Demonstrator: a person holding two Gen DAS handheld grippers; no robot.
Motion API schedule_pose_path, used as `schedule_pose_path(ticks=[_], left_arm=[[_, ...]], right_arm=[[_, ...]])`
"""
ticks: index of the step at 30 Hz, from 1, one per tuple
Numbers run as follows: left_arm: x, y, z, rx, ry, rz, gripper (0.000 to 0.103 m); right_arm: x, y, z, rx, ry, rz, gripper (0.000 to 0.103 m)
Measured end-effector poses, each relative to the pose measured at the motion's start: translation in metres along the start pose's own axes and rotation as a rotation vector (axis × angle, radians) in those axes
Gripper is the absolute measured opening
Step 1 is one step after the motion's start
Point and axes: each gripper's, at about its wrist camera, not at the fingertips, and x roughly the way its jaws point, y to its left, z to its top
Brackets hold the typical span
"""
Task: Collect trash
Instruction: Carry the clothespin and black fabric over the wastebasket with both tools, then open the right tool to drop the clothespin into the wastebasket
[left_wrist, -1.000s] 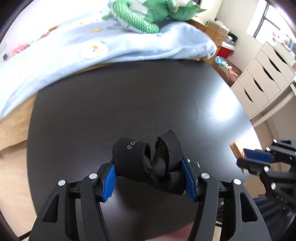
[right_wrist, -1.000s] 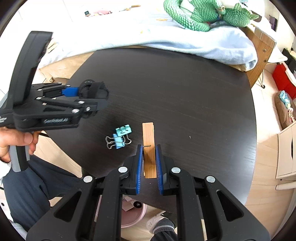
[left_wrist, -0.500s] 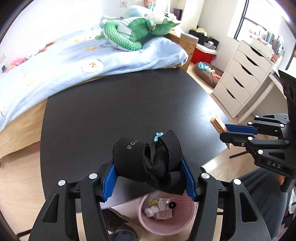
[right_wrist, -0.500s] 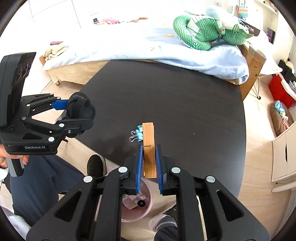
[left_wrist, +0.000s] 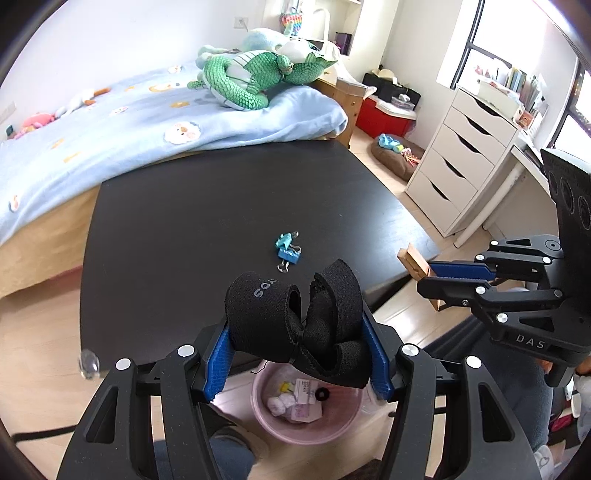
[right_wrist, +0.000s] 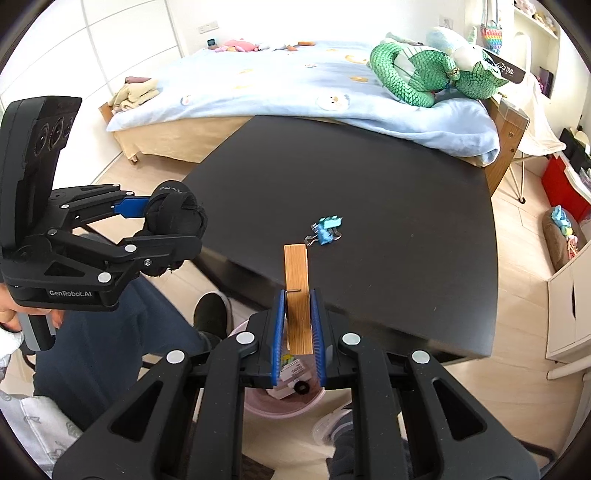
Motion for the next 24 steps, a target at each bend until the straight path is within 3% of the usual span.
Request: schedule_pose_path(ticks=[11, 22, 23, 24], left_arm=[[-0.019, 0.001, -0.038, -0.022, 0.005, 0.000, 0.059], [-0.028, 0.008, -0.041, -0.051, -0.010, -0.001, 0.059], [-0.028, 0.007, -0.042, -0.050, -0.010, -0.001, 0.059], [-0.027, 0.007, -0.042, -0.047, -0.009, -0.002, 0.059]], right_arm=[[-0.003, 0.017, -0.037, -0.003, 0.038, 0.026, 0.014], [0.004, 0.025, -0.038, -0.017, 0.042, 0.071, 0.015], [0.004, 0.026, -0.038, -0.022, 0.043, 0.072, 0.016], [0.004, 0.026, -0.037, -0.024, 0.043, 0.070, 0.028]])
